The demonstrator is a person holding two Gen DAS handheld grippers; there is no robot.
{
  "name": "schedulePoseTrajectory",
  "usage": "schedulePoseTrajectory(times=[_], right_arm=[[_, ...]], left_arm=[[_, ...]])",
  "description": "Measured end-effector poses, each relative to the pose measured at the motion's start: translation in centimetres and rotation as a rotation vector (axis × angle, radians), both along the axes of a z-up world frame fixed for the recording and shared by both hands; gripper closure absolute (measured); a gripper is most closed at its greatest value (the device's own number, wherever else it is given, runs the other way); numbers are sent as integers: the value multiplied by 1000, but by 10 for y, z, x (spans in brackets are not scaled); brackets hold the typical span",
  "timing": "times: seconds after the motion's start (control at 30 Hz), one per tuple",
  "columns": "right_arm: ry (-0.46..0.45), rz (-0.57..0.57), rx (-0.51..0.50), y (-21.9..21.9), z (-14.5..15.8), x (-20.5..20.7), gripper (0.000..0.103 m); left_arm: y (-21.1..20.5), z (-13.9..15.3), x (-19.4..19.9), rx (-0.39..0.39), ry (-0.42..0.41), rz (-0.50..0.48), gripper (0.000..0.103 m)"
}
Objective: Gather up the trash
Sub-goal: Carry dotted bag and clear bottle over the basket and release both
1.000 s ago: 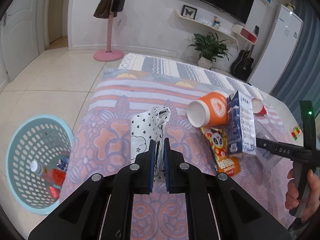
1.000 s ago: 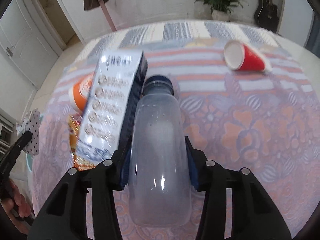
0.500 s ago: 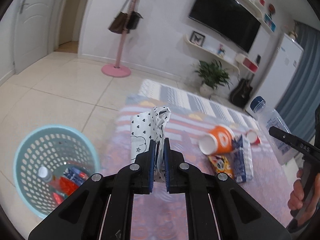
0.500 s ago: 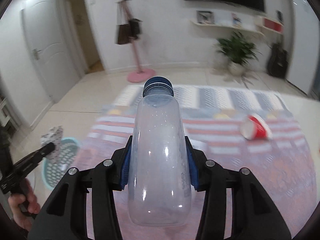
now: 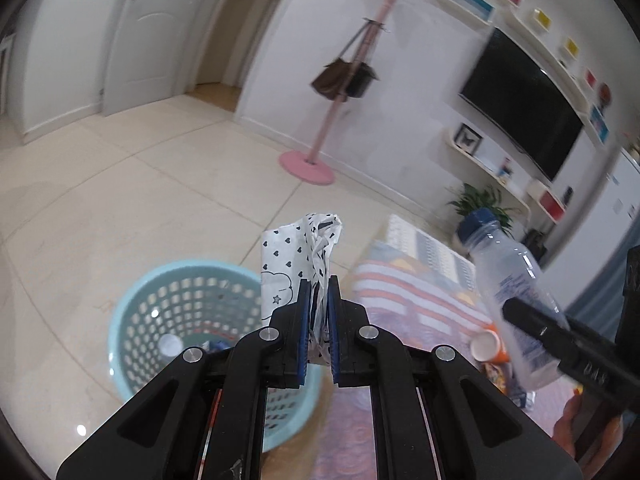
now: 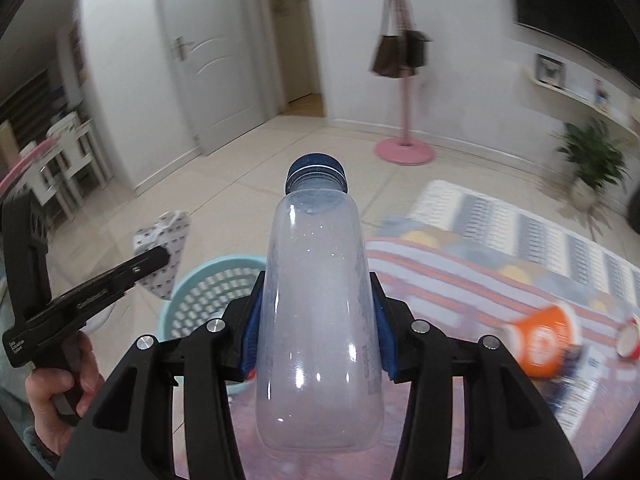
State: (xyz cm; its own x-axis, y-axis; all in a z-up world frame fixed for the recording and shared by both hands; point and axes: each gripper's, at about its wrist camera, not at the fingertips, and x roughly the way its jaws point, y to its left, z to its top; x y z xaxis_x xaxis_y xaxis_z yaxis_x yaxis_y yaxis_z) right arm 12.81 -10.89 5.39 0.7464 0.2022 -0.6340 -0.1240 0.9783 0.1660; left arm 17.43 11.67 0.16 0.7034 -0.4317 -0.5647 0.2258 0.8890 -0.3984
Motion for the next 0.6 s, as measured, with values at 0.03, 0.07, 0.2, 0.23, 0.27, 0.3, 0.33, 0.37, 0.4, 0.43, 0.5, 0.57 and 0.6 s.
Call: schedulePoseTrajectory(times=[0.03, 0.07, 0.2, 0.23, 0.27, 0.3, 0.33, 0.37, 0.4, 0.43, 0.5, 0.57, 0.6], right_arm=[[5, 19, -3, 12, -4, 5, 60], [12, 32, -5, 21, -7, 9, 60], [57, 58, 1, 48, -28, 25, 60], [79, 64, 4, 54, -36, 30, 60], [94, 66, 8, 58, -41, 33, 59], [111, 68, 13, 62, -47, 36, 59], [137, 71, 23, 65, -56, 41, 59], [155, 76, 30, 67, -62, 45, 59], [180, 78, 36, 69, -70, 49, 59], [201, 75, 33, 72, -76, 53, 59], [236, 64, 20, 81, -87, 56, 59], [273, 54, 15, 85, -97, 60, 59], [288, 56, 24, 88, -101, 63, 59]], left_arm=[[6, -4, 2, 0, 17, 14, 96], [9, -7, 4, 3, 30, 22, 96], [19, -20, 12, 39, 101, 51, 96], [21, -24, 14, 40, 117, 57, 96], [25, -28, 17, 36, 144, 66, 96], [29, -32, 19, 29, 164, 72, 96], [31, -35, 21, 23, 184, 80, 96], [35, -40, 24, 17, 211, 88, 96], [38, -44, 24, 13, 229, 94, 96], [39, -47, 26, 11, 246, 98, 96], [42, -52, 29, 9, 270, 106, 96], [44, -55, 32, 2, 274, 112, 96], [45, -56, 31, -1, 274, 119, 96]])
